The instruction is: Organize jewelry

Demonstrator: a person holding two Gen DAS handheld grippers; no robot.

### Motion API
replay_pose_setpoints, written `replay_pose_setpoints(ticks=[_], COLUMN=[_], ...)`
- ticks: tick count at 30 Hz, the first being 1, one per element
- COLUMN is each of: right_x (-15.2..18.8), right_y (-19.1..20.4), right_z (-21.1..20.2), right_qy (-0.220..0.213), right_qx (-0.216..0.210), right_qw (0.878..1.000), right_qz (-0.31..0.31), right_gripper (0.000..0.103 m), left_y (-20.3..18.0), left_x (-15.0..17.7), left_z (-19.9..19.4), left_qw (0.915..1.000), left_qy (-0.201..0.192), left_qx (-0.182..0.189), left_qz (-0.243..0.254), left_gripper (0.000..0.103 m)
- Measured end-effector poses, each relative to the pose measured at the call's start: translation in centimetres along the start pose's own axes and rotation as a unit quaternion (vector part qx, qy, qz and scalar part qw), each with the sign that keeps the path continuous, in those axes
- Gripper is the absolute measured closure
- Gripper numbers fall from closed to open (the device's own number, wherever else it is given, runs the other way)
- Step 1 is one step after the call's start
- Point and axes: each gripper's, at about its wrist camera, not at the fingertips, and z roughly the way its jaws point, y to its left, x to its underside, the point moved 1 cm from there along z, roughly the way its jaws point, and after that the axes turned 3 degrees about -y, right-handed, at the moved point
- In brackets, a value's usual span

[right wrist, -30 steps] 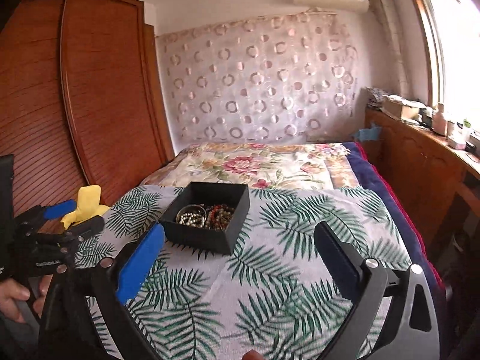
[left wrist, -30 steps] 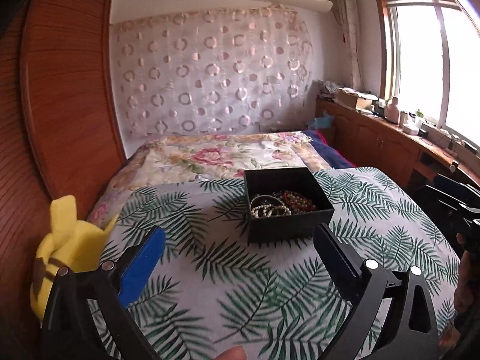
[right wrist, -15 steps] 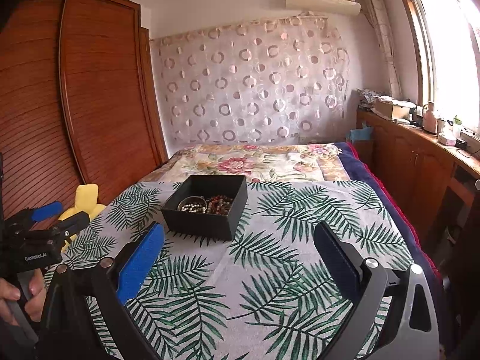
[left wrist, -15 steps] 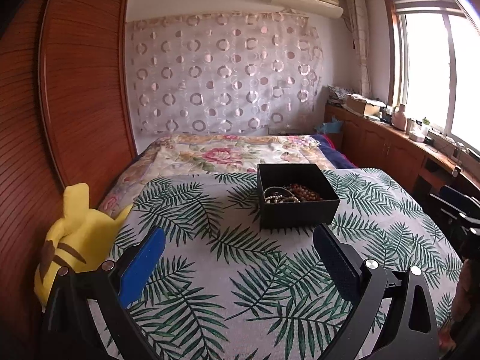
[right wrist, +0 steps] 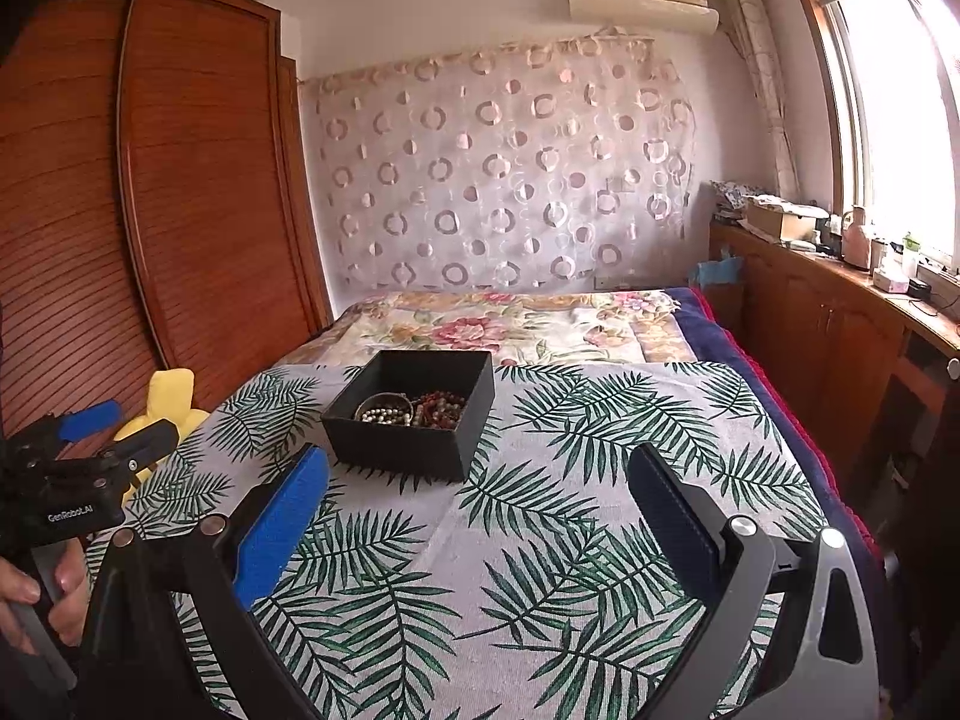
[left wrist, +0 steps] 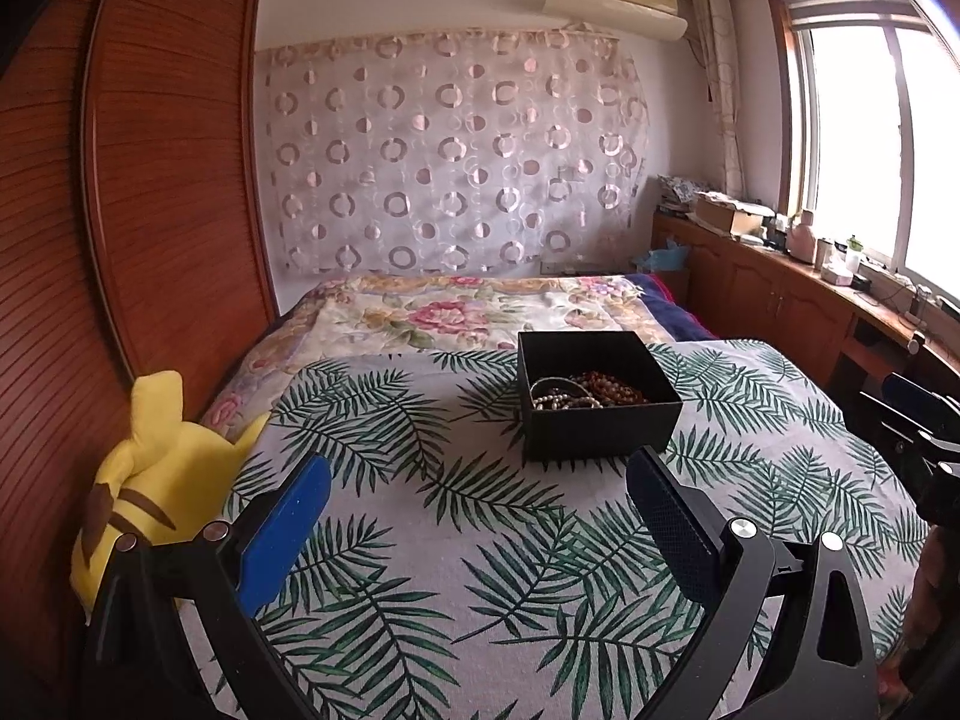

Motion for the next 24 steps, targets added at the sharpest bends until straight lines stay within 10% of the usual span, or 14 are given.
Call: replay_pose_setpoints(ticks=[24], right_x=[0.34], right_y=[0.07], right_z=[0.10], right_qy=[-0.001], right_qx=[0.002], right_qw=[1.000], right_qz=[0.001], right_gripper=[0.002], left_y=[0.08], left_x=[-0.26], left_z=[0.01], left_qw=[1.0000], left_qy=[-0.003], left_qx=[-0.001], left_qz=[0.001], left_gripper=[0.008])
